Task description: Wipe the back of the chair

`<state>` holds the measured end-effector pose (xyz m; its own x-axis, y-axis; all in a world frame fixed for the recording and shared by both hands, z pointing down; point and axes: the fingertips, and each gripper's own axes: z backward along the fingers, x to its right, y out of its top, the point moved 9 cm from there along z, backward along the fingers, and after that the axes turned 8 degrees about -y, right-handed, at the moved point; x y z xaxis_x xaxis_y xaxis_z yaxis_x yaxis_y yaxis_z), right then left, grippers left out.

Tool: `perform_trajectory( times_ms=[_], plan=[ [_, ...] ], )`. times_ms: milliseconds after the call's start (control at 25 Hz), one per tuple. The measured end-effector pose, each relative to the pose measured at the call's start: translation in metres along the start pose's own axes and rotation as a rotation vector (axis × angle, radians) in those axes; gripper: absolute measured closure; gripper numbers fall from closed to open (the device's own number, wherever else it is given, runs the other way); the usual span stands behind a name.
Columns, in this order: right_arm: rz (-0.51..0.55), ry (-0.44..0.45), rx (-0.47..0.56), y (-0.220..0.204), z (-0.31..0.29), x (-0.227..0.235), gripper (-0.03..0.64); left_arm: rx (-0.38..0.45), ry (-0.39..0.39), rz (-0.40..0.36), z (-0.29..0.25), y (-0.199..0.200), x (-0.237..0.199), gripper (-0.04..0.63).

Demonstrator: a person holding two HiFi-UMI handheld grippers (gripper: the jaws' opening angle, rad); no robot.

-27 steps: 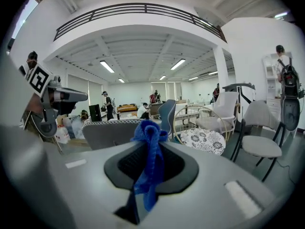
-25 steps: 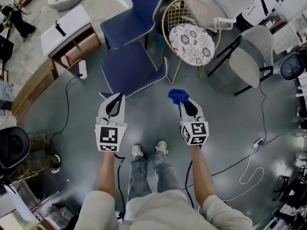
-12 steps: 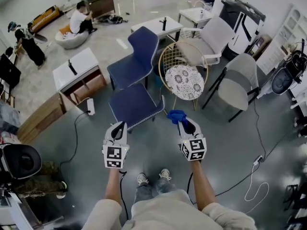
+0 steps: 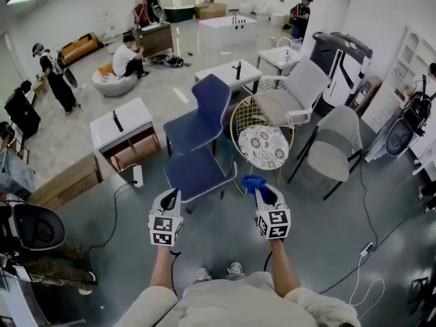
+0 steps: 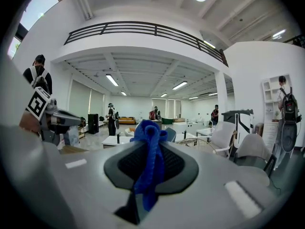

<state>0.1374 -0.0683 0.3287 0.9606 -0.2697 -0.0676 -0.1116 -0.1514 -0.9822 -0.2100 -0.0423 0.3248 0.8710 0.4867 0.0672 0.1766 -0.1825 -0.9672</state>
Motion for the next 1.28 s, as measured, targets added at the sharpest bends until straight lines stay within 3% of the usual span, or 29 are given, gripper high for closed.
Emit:
perform_trajectory(
  times_ms=[400, 1280],
  plan=[
    [0.013, -0.023, 0.023, 0.014, 0.014, 0.007, 0.563, 0.01, 0.029, -0.037, 0.014, 0.013, -0.011, 0.592],
    [0.014, 0.0, 0.022, 0.019, -0.004, 0.0, 0.566, 0.011, -0.006, 0.001, 0.001, 0.009, -0.008, 0.591]
  ],
)
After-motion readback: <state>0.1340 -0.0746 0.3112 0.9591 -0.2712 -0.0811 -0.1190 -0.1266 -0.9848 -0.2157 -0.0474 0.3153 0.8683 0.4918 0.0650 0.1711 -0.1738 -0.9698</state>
